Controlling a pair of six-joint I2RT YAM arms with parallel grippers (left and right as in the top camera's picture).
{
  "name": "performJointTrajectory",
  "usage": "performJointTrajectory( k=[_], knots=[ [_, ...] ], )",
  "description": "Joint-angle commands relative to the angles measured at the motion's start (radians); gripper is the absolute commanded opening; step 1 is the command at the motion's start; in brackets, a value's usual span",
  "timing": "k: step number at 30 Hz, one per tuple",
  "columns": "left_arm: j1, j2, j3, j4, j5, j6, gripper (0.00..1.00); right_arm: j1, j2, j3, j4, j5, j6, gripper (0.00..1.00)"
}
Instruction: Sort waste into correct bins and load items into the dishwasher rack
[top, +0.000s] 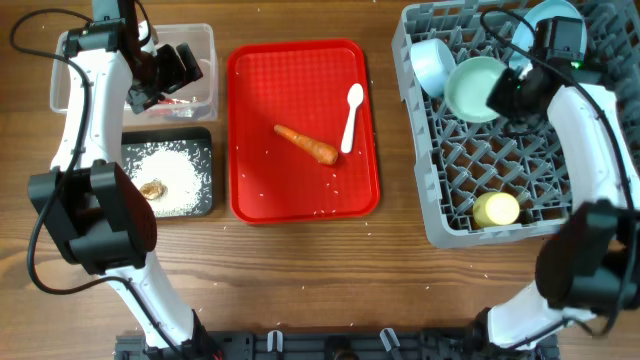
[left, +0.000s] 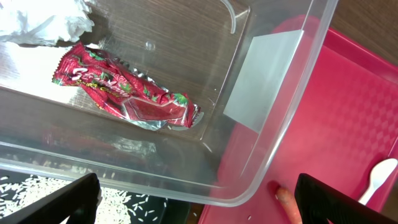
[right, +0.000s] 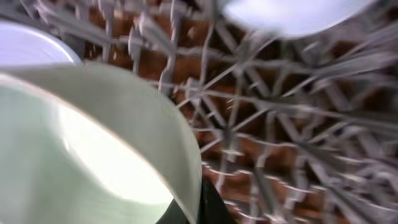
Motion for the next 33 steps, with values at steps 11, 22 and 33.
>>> performJointTrajectory(
  k=[11,22,33],
  knots=[
    [-0.002,-0.019,0.014,0.011,-0.006,-0.005,1.00,0.422,0.072,0.007,-0.106,1.269,-0.262,0.04],
    [-0.002,-0.019,0.014,0.018,-0.006,-0.005,1.00,0.510,0.141,-0.018,-0.104,1.188,-0.327,0.04],
    [-0.002,-0.019,0.014,0.026,-0.006,-0.005,1.00,0.500,0.142,-0.037,-0.035,1.241,-0.398,0.04]
  ],
)
